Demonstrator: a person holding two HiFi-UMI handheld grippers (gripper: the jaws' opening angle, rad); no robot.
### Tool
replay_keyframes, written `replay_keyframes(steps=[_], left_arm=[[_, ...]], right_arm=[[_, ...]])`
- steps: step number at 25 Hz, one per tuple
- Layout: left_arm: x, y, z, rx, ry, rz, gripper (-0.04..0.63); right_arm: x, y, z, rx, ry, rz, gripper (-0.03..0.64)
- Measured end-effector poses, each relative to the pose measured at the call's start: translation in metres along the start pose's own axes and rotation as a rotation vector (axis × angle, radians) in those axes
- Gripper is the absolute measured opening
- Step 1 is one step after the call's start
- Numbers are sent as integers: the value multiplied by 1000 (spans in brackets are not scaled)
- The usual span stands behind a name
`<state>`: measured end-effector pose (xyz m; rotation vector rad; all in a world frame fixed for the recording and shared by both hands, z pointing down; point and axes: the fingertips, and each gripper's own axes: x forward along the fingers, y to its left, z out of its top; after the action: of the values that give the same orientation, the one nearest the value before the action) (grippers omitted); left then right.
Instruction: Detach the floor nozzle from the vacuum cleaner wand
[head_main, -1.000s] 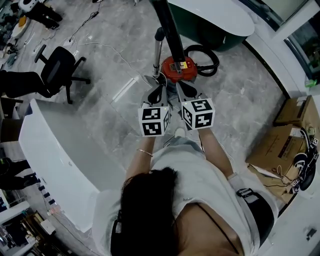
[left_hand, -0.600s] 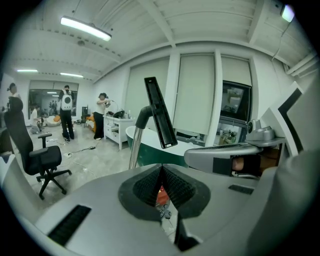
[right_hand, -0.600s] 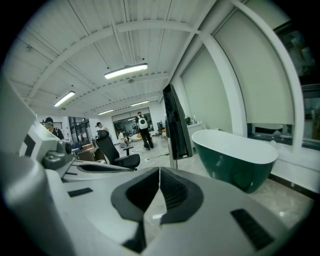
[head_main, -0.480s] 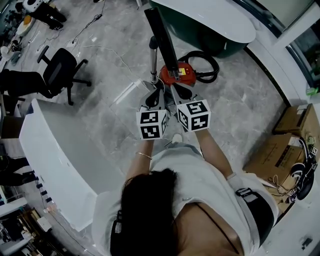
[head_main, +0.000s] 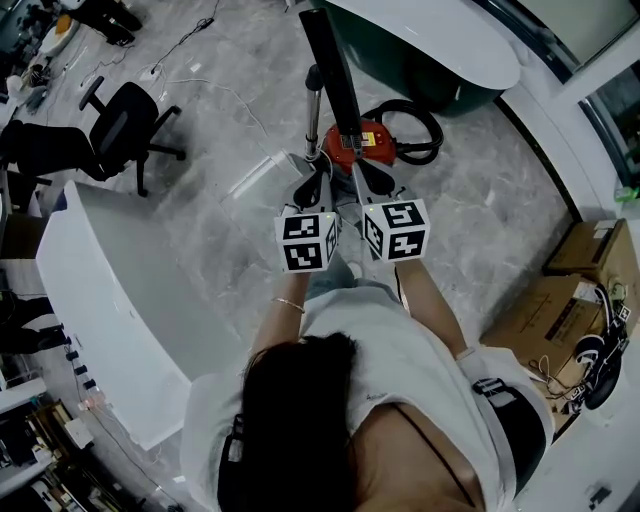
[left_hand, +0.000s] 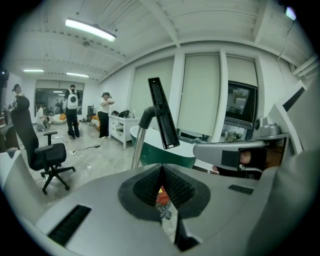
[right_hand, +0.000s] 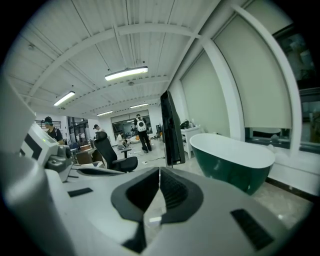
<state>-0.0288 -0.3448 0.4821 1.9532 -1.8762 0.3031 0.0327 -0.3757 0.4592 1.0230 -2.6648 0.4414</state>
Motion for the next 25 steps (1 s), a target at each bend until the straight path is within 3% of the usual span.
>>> replay_keyframes(steps=[25], left_arm=[[16,16,9,1,-15,-13,3]], right_arm=[[-3,-9,15,3,-26,-8,15]])
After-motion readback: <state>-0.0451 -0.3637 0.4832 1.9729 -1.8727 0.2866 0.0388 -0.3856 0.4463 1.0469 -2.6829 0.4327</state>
